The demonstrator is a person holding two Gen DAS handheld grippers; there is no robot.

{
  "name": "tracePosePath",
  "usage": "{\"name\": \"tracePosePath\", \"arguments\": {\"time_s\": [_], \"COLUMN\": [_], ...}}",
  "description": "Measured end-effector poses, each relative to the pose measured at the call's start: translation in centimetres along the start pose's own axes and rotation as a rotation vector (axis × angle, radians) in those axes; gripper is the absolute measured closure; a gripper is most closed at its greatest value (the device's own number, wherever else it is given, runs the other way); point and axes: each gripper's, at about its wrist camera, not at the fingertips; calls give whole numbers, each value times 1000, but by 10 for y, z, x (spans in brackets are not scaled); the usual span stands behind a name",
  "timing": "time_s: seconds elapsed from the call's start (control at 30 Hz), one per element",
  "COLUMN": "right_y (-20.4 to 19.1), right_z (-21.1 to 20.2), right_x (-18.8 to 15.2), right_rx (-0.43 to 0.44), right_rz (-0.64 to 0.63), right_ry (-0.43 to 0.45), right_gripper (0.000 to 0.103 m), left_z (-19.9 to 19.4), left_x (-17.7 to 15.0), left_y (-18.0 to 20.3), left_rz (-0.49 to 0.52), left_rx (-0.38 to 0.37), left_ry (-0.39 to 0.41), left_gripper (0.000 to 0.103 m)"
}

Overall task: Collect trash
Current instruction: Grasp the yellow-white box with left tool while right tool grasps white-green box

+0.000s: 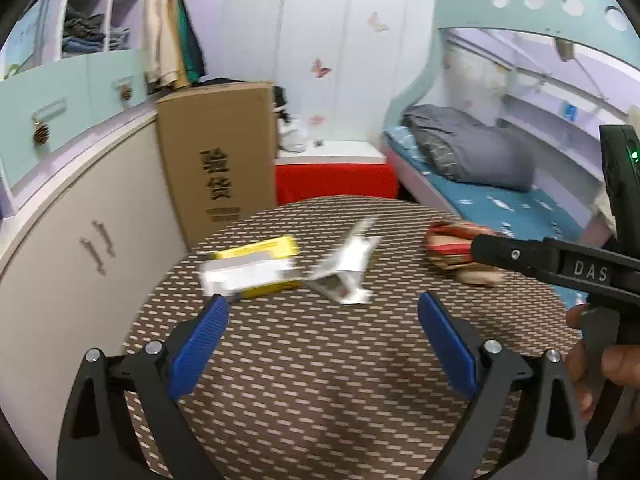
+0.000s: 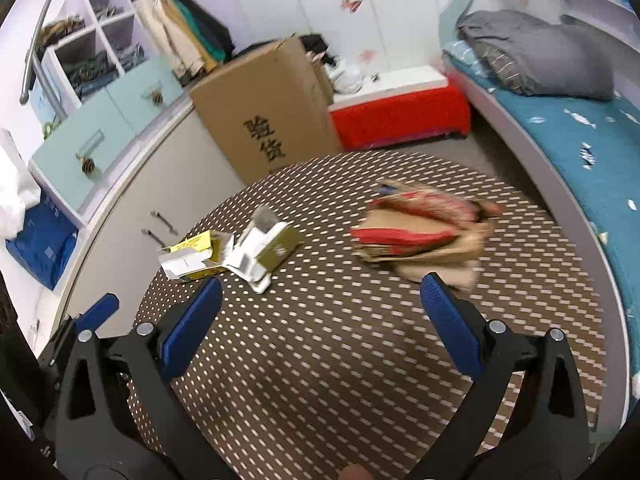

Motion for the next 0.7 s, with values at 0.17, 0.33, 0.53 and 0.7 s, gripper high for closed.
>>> {"name": "tracePosePath", "arguments": {"time_s": [0.17,0.33,0.53,0.7], "right_y": [-21,-32,-35,-29], "right_z": [45,89,124,125], "right_x": [9,15,14,11], "right_rx": [41,27,-47,-24], "right_rz": [-15,10,26,-1], "right_ry": [-48,-83,-118,-127], "right_gripper": [6,6,22,52], "left_z": [30,60,94,122], "left_x": [3,12,25,23], "left_y": [-30,-41,-38,-28], "left_rz": [85,231,398,509], "left_rx": [73,114,86,-2], "left_ry": [-1,5,-8,-62], "left_gripper": [10,10,10,13]}}
Point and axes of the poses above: each gripper's, at about its wrist camera, not at the fingertips, and z roughly the way its jaws point, y to its right, x to its top, and after that the axes turned 6 degrees about x, right-handed
